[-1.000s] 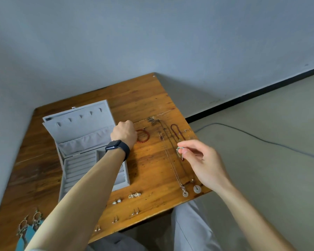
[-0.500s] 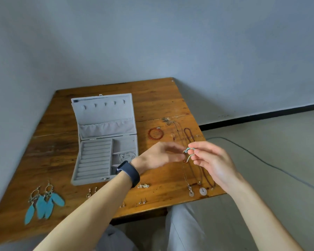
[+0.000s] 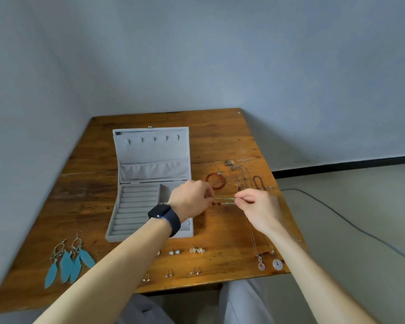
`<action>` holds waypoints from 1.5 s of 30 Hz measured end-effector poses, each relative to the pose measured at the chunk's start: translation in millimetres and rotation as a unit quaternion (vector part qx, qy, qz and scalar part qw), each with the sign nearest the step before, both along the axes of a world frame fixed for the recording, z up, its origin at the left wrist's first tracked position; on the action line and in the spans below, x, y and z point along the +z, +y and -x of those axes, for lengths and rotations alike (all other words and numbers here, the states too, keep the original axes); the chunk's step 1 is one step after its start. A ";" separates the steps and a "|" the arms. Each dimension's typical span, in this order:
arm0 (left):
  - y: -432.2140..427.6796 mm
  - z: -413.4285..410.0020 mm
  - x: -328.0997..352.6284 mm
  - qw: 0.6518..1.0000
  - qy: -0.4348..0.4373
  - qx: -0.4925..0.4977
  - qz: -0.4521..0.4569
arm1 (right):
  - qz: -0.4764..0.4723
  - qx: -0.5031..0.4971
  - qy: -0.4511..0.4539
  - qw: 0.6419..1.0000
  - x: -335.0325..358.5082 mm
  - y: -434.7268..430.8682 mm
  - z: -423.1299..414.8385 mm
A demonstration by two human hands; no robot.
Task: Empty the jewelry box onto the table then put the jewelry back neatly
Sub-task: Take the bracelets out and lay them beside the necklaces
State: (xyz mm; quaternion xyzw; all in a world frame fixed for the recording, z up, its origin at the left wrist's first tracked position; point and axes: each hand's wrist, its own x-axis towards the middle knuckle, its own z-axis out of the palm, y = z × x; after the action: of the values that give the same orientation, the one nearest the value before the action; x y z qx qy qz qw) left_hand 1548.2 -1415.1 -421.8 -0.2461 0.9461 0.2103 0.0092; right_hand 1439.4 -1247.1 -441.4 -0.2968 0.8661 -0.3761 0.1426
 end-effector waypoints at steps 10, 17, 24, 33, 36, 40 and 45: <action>-8.2 23.2 -11.8 0.981 -0.053 -0.018 0.185 | -0.097 0.058 0.157 0.981 -19.5 -34.8 13.2; -10.9 23.4 -18.8 0.978 -0.054 -0.019 0.198 | -0.099 0.077 0.216 0.968 -33.0 -31.5 13.7; -15.4 3.3 -3.5 0.994 0.026 -0.011 0.109 | -0.075 0.077 0.198 0.974 -25.2 -22.9 6.9; -53.4 -86.6 2.4 0.986 0.090 0.102 0.097 | 0.013 0.115 0.157 0.981 -10.7 -19.9 -36.2; -59.9 -113.9 -9.7 0.987 0.081 0.107 0.087 | 0.038 0.141 0.146 0.979 -8.1 -27.7 -56.3; -55.6 -128.2 -24.3 0.991 0.079 0.097 0.053 | 0.033 0.165 0.143 0.975 -9.2 -46.1 -74.4; -44.0 -129.4 -46.1 0.985 0.107 0.100 0.087 | -0.022 0.163 0.186 0.969 -17.0 -66.1 -82.6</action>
State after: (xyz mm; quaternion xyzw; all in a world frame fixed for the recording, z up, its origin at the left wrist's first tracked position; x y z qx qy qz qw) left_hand 1677.6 -1459.1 -467.9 -0.3153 0.9270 0.1517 -0.1347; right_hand 1522.0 -1313.2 -458.3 -0.4957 0.8252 -0.2671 0.0448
